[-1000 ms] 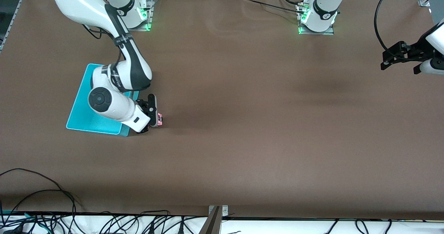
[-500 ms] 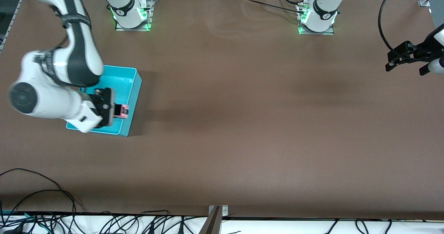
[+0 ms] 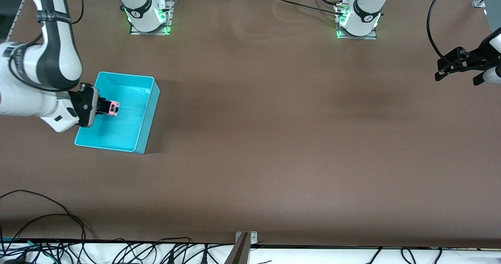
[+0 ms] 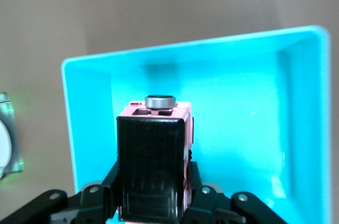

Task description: Wind and store pink jeep toy

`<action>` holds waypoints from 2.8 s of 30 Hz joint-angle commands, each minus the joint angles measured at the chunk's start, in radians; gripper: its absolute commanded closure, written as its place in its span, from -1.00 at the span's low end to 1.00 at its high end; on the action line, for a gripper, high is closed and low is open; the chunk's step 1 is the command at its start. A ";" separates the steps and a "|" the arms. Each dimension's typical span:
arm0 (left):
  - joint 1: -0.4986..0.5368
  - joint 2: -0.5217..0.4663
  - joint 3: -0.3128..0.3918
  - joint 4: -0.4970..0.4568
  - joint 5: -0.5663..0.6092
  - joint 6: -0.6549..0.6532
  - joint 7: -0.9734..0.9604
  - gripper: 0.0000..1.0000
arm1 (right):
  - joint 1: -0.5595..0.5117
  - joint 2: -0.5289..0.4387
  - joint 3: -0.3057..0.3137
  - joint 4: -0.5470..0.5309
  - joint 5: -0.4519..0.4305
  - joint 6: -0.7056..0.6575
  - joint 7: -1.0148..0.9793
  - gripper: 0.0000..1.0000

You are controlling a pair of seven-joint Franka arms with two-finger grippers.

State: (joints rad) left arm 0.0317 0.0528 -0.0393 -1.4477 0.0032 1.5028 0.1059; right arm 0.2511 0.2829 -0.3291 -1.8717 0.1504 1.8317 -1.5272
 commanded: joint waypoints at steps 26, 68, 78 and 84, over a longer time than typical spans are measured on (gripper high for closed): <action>-0.010 0.018 -0.011 0.036 0.018 -0.016 0.006 -1.00 | 0.013 0.025 0.004 -0.423 0.175 0.452 -0.249 -0.72; -0.009 0.018 -0.010 0.039 0.017 -0.016 0.008 -1.00 | 0.022 -0.017 -0.014 0.356 0.103 -0.173 0.666 -1.00; -0.007 0.018 -0.010 0.039 0.017 -0.016 0.008 -1.00 | 0.048 -0.017 -0.002 0.503 -0.031 -0.284 1.157 -1.00; -0.009 0.018 -0.010 0.039 0.015 -0.016 0.008 -1.00 | 0.054 -0.017 -0.007 0.534 -0.080 -0.285 1.277 -1.00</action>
State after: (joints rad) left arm 0.0245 0.0546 -0.0468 -1.4458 0.0032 1.5028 0.1059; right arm 0.3030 0.2534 -0.3319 -1.3877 0.1169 1.5771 -0.3394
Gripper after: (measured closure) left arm 0.000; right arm 0.000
